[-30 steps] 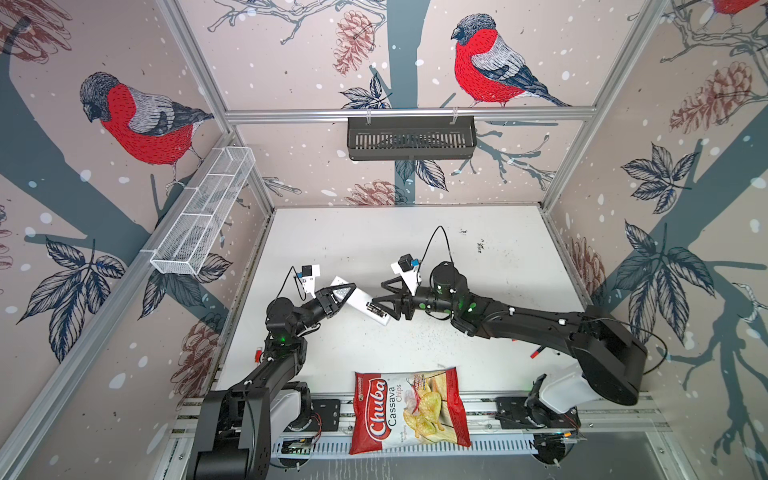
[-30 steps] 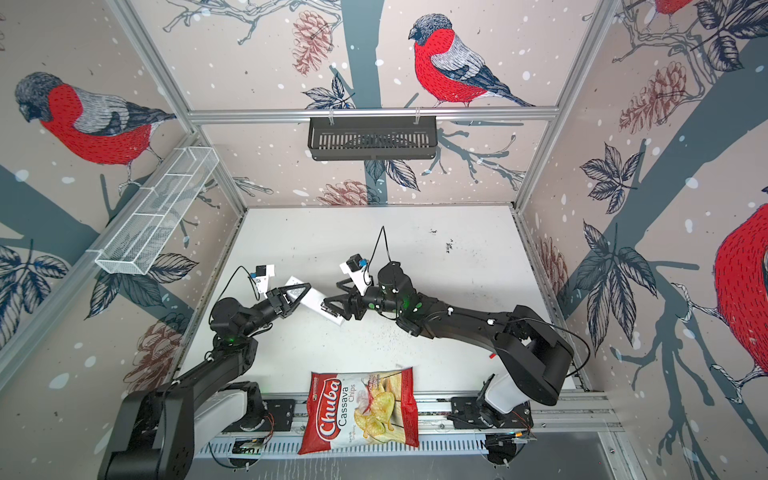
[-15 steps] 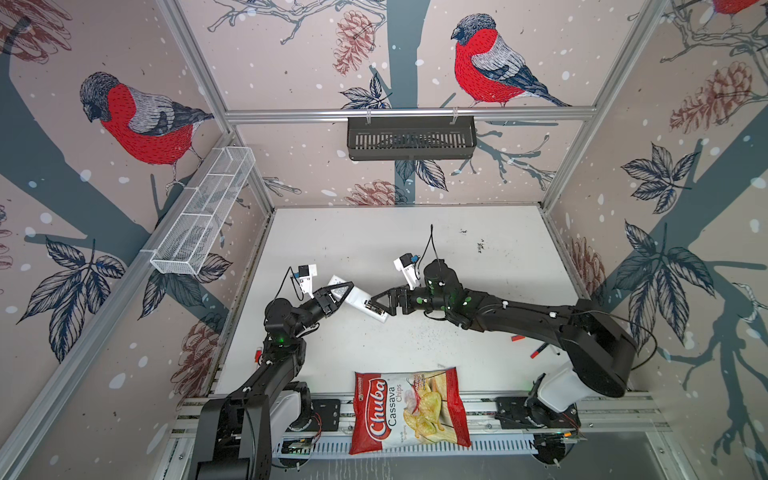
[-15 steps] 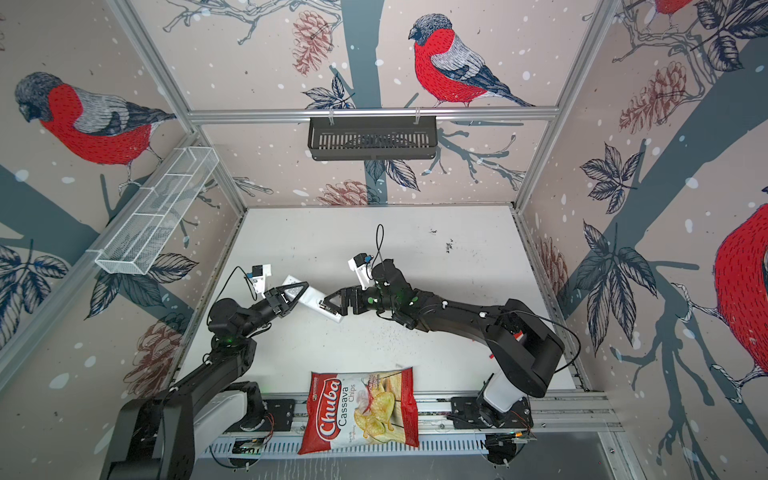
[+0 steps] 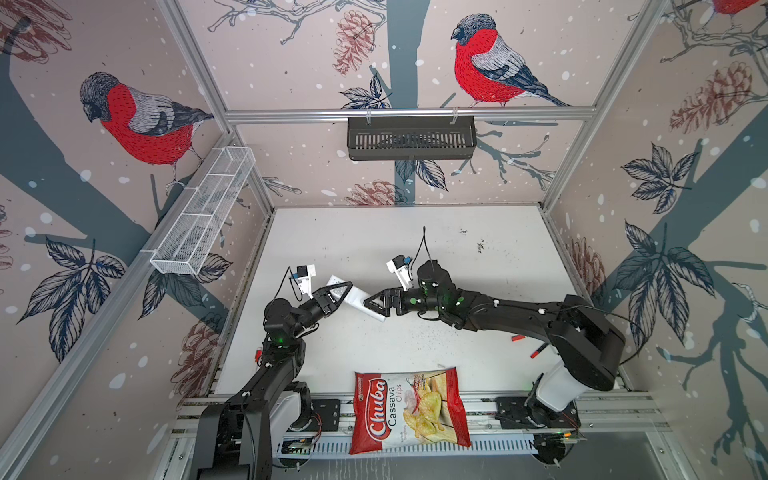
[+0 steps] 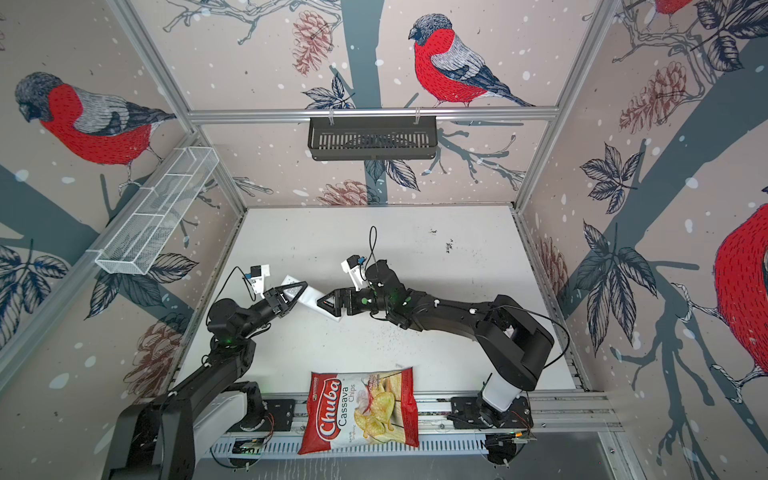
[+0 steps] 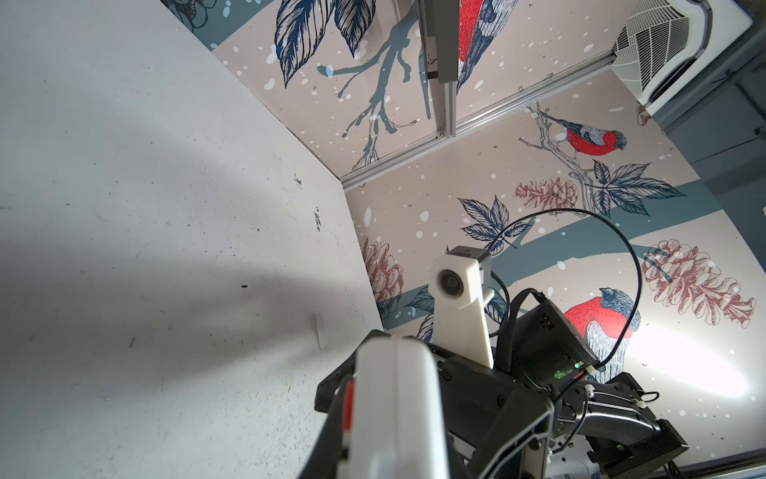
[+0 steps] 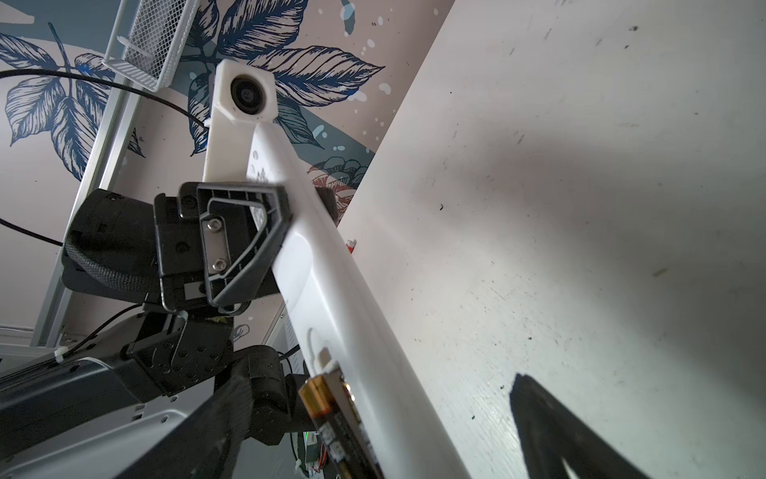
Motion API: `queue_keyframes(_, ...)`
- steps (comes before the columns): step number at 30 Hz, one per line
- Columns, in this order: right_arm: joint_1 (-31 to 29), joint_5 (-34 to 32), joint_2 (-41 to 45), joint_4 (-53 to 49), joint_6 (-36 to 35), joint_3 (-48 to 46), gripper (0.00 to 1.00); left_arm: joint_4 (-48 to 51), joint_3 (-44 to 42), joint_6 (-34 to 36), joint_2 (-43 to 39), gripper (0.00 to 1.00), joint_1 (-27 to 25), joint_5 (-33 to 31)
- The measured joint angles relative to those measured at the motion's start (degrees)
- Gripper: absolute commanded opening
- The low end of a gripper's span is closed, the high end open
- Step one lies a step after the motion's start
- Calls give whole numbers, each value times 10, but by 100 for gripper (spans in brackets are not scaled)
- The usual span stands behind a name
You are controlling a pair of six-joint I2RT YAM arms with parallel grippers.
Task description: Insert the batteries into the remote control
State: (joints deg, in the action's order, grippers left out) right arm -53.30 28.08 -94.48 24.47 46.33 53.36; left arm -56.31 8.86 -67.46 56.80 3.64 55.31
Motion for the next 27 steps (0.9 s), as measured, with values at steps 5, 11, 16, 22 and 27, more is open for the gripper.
queue_keyframes(5,-1,-7,-12,-11,-1,13,99,0,0,0,-3,0,0,0)
queue_keyframes(11,-4,-16,-13,-28,-14,17,98,0,-1,0,-3,0,1,0)
queue_keyframes(16,-5,-24,-13,-44,-18,18,98,0,-1,0,-3,0,3,0)
queue_keyframes(22,-6,-26,-17,-51,-27,18,97,0,-1,0,-4,0,3,0)
queue_keyframes(27,-6,-26,-19,-53,-28,24,97,0,-2,0,-5,0,3,0)
